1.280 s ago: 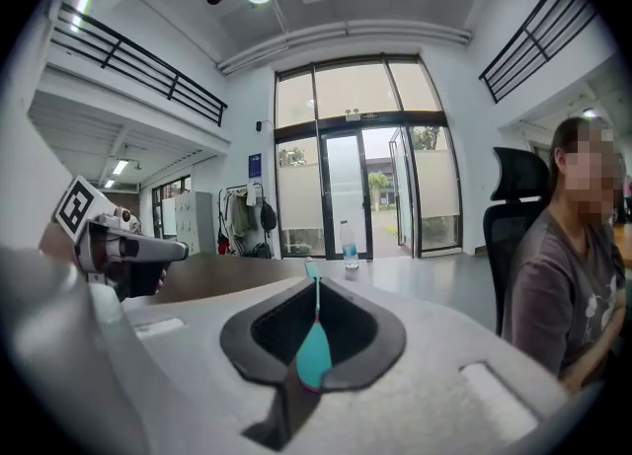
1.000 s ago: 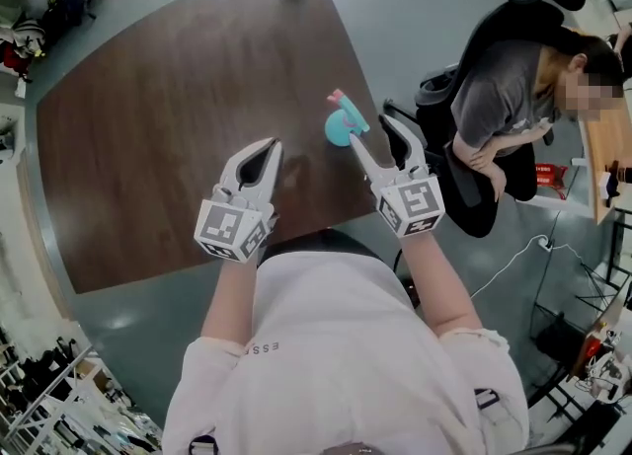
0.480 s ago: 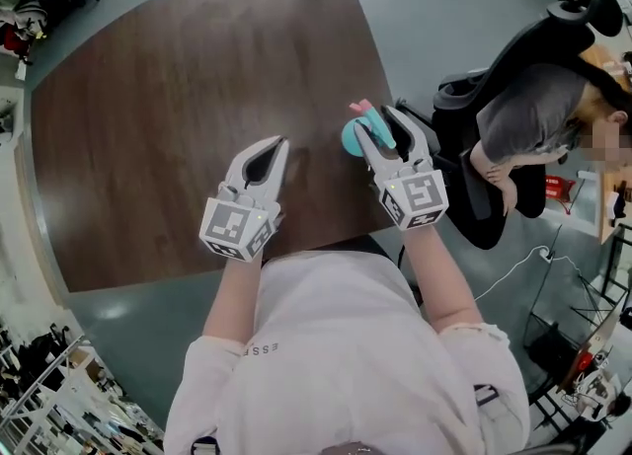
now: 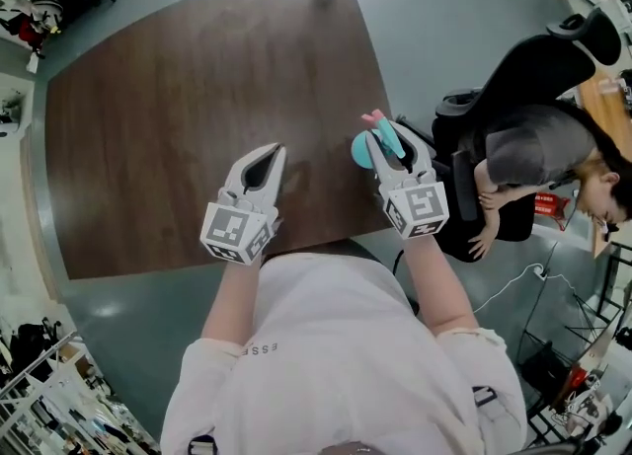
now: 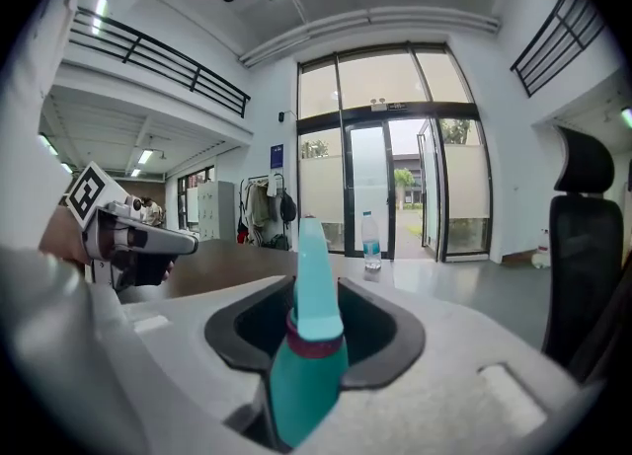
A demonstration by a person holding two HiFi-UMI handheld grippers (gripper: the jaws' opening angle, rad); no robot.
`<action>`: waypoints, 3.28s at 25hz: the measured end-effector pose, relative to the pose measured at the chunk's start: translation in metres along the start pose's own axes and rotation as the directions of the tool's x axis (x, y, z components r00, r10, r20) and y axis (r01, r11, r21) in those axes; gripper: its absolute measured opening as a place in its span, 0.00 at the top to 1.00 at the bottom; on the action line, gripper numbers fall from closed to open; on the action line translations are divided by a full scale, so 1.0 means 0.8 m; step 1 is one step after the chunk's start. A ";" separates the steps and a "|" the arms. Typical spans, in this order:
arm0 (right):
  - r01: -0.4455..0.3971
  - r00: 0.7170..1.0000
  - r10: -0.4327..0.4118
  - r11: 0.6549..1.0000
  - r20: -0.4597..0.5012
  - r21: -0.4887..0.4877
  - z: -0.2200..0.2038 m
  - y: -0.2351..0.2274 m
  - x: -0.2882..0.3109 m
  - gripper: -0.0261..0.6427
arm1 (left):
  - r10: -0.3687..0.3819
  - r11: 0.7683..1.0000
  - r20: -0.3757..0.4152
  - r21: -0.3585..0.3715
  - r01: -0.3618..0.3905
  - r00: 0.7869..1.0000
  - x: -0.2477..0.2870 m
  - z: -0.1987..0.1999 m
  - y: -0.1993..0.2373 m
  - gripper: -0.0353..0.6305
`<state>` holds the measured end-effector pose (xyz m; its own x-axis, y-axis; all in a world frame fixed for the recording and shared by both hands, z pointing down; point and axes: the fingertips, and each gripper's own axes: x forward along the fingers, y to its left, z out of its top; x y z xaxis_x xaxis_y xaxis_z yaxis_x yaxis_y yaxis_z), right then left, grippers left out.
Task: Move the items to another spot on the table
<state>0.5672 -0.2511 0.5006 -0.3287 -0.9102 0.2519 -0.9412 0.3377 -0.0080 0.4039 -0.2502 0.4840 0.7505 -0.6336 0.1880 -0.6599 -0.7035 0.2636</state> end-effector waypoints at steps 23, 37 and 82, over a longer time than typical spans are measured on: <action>-0.373 0.924 0.377 0.925 0.055 -0.073 0.063 0.150 -0.005 0.78 | 0.354 0.935 0.140 -0.039 -0.352 0.925 -0.201 0.028 0.039 0.93; -0.588 0.803 0.596 0.795 0.014 -0.149 0.090 0.479 0.024 0.78 | 0.630 0.776 0.220 -0.132 -0.617 0.745 -0.543 0.019 0.132 0.93; -0.759 0.640 0.764 0.612 -0.081 -0.222 0.111 1.066 0.312 0.78 | 0.762 0.647 0.175 -0.157 -0.746 0.624 -0.951 0.022 0.556 0.93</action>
<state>-0.3245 -0.2115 0.4708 -0.9235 -0.3047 0.2331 -0.3090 0.9509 0.0191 -0.4611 -0.0865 0.4416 -0.0407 -0.9874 0.1526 -0.9815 0.0681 0.1790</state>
